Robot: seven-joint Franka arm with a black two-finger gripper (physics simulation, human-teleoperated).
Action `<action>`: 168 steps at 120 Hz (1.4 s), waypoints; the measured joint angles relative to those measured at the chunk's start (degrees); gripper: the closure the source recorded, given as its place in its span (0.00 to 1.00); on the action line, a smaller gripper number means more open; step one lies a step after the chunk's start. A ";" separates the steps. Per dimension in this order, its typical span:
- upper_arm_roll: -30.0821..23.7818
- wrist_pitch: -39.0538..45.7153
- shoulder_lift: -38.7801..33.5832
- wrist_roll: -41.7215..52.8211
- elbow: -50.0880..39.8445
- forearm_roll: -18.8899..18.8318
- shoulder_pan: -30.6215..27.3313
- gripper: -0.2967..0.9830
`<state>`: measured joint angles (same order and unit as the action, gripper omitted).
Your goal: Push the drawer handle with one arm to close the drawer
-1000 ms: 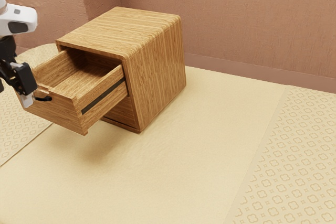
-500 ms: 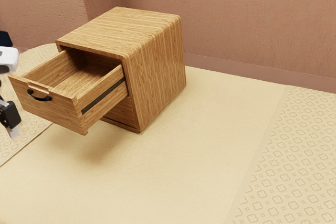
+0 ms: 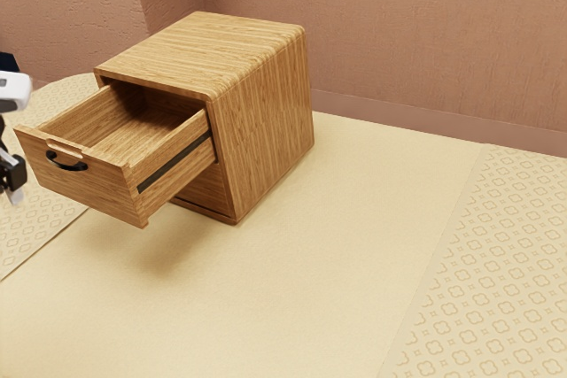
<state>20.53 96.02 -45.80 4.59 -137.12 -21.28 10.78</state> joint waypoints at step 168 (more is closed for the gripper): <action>10.61 8.00 15.08 4.23 7.01 -0.72 6.36 0.83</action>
<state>31.13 104.03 -30.72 8.82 -130.10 -21.99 17.14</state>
